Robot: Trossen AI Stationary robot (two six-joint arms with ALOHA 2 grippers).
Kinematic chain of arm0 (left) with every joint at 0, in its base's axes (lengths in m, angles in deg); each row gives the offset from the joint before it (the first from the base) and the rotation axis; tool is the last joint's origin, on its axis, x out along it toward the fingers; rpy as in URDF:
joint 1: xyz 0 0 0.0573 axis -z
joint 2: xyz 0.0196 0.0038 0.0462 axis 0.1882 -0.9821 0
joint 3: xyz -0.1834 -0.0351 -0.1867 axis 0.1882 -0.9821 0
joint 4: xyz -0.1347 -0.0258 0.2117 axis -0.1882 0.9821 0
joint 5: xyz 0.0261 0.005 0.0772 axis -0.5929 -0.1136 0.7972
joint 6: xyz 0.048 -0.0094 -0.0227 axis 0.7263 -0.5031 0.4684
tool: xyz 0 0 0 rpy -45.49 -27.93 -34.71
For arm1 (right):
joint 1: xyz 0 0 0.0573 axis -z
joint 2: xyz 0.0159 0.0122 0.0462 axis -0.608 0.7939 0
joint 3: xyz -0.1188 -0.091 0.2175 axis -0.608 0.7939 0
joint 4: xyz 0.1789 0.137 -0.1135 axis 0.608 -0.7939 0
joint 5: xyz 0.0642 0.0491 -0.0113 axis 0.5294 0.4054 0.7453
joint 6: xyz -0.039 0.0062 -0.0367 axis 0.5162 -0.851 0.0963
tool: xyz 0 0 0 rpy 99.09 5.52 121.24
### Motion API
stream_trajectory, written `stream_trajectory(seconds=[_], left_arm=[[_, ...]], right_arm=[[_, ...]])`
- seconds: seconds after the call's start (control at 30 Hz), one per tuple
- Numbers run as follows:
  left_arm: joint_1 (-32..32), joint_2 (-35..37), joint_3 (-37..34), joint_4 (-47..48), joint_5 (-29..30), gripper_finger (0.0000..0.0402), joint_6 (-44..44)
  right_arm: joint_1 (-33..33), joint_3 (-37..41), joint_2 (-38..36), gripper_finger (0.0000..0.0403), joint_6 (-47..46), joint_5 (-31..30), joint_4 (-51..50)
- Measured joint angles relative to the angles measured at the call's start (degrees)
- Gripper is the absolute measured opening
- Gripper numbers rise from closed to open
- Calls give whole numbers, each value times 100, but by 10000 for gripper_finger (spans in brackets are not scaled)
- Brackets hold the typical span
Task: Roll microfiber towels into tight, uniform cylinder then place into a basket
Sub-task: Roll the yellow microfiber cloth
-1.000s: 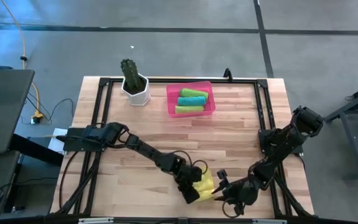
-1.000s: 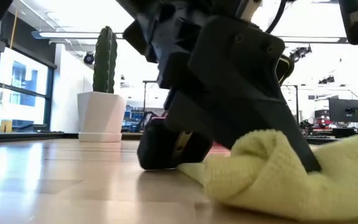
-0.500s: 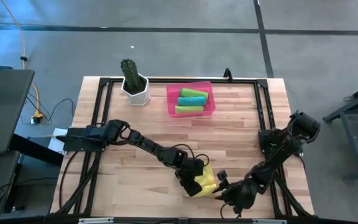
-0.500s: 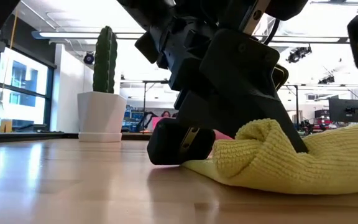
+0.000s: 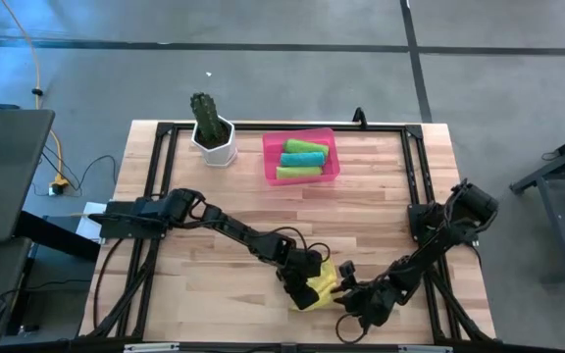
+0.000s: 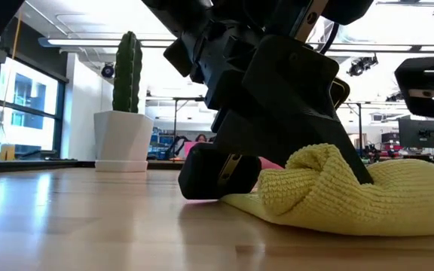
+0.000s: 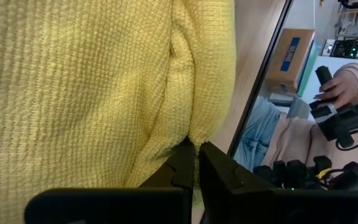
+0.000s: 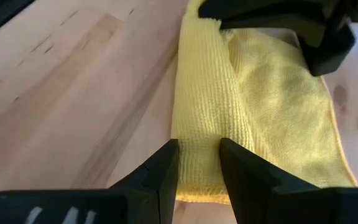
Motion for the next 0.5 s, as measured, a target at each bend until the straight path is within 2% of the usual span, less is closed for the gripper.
stream_trajectory(seconds=[0.27, 0.5], left_arm=[[0, 0, 0, -9, -1, 7, 33], [0, 0, -2, -20, -23, 15, 36]], right_arm=[[131, -15, 136, 121, -155, 398, 12], [280, -20, 141, 184, -646, 643, -50]])
